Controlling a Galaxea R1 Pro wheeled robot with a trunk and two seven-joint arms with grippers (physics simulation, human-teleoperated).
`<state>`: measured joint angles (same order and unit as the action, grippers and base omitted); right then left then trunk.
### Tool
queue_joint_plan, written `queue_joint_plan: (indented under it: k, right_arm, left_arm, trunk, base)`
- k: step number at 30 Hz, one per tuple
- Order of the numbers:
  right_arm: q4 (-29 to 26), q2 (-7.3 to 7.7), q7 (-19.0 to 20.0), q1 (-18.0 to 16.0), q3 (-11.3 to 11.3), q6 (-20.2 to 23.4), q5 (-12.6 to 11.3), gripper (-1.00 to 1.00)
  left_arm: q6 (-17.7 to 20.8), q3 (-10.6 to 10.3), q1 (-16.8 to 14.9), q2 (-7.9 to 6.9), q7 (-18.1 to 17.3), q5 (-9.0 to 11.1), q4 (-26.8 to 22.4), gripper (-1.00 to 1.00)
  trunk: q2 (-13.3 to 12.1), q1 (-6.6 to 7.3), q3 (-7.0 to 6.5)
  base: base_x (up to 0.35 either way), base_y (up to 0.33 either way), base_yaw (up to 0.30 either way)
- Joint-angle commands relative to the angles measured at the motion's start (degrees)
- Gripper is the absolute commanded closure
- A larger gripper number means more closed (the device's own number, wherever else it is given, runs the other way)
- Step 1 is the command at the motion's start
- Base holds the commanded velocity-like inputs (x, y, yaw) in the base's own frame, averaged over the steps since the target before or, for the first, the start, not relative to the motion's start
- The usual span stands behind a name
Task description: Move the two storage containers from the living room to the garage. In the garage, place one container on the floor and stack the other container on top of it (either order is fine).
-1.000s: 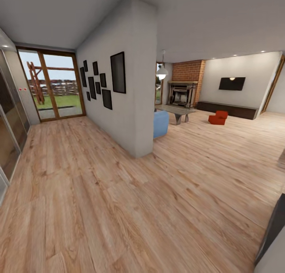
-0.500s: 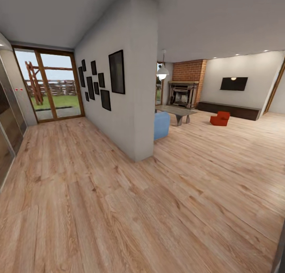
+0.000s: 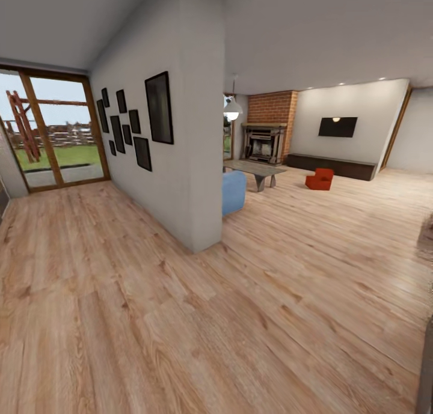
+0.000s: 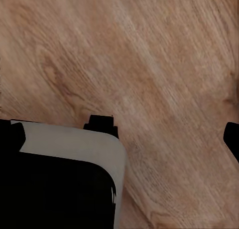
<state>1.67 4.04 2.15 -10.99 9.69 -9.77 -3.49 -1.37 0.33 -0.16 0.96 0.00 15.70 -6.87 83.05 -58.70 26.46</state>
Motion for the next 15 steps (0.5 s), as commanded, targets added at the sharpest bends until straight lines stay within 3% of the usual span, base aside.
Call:
queue_joint_plan:
  k: [1, 15]
  right_arm:
    - [0.18, 0.0, 0.22, -0.09, 0.33, -0.34, -0.38, -1.0]
    - [0.18, 0.01, 0.22, -0.09, 0.33, -0.26, -0.38, -1.0]
  left_arm:
    - [-0.17, 0.01, -0.02, 0.01, 0.0, 0.3, 0.01, -1.0]
    - [-0.21, 0.1, -0.02, 0.01, 0.0, 0.38, 0.01, -1.0]
  trunk:
    - [0.03, -0.03, 0.06]
    - [0.03, -0.03, 0.06]
  base:
    - [0.321, 0.16, -0.242]
    - [0.298, 0.22, -0.244]
